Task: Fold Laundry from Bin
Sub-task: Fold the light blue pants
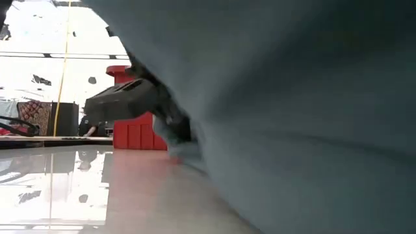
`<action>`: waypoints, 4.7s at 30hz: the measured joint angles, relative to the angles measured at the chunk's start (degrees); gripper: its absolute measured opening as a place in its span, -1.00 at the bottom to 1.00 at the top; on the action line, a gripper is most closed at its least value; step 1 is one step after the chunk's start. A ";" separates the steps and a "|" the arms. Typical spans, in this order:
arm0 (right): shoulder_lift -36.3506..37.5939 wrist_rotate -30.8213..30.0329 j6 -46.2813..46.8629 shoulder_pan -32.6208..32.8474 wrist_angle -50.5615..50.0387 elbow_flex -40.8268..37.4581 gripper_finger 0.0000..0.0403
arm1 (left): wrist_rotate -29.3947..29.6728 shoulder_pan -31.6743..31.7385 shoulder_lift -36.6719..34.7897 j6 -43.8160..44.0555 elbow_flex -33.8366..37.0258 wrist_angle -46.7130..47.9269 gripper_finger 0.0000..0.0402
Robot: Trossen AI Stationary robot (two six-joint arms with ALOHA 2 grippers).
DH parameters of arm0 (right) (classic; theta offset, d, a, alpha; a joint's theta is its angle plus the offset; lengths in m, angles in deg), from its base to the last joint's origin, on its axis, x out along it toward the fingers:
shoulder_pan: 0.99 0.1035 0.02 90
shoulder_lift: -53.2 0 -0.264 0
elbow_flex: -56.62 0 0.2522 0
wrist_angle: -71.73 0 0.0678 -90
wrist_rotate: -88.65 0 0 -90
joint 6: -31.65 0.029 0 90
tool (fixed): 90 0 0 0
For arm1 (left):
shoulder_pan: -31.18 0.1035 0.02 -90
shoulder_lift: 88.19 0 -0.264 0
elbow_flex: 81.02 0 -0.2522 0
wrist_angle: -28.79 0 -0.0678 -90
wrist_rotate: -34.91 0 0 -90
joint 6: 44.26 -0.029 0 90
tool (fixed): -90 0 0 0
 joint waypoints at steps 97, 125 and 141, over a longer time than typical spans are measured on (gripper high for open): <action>-25.93 -29.96 14.49 -10.20 47.53 -11.85 -0.02 | 1.57 6.73 -12.76 73.23 14.40 -14.86 0.30; -25.95 -31.73 13.80 -7.13 44.19 -11.70 -0.02 | -4.21 9.63 -4.46 56.54 14.36 -47.32 0.21; -25.90 -49.65 47.45 -6.50 18.08 -11.70 -0.13 | -4.84 7.17 -3.96 53.92 14.40 -47.45 -0.98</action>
